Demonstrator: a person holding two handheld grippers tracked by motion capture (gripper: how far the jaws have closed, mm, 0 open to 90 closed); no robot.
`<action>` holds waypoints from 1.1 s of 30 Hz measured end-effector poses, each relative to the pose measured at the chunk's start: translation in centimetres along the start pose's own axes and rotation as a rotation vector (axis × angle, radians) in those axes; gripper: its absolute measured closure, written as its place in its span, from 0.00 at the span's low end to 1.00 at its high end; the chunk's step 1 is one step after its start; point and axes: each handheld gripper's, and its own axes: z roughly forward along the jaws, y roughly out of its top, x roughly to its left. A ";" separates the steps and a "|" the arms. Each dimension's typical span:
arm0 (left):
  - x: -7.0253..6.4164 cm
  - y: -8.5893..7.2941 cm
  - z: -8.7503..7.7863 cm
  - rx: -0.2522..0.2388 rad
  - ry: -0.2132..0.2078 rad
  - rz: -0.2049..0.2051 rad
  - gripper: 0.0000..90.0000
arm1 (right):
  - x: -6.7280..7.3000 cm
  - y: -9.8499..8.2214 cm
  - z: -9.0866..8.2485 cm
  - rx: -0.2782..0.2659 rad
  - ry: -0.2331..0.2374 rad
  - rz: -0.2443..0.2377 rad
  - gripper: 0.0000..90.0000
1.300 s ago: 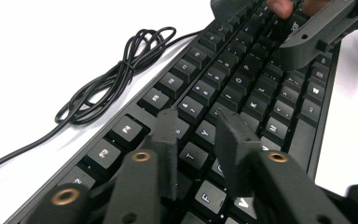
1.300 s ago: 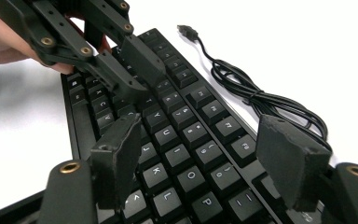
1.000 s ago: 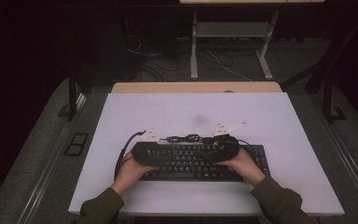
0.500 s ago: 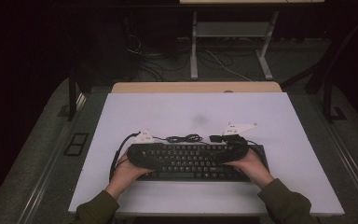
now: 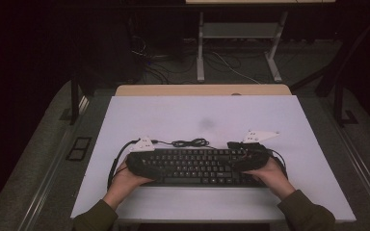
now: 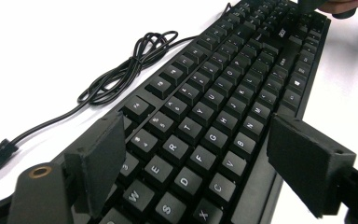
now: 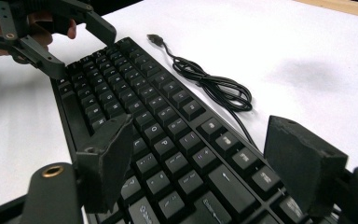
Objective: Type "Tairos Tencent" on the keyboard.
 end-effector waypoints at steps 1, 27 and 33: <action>0.0 0.0 -0.1 -0.005 0.000 -0.002 0.20 | -0.1 -0.1 -0.2 -0.001 -0.003 -0.002 0.26; -0.1 -1.6 -2.5 -0.042 0.022 -0.017 0.16 | -0.8 -4.1 -5.7 -0.016 -0.085 0.024 0.24; -0.2 -1.6 -2.5 -0.042 0.019 -0.023 0.15 | -1.0 -4.7 -6.6 -0.018 -0.103 0.033 0.23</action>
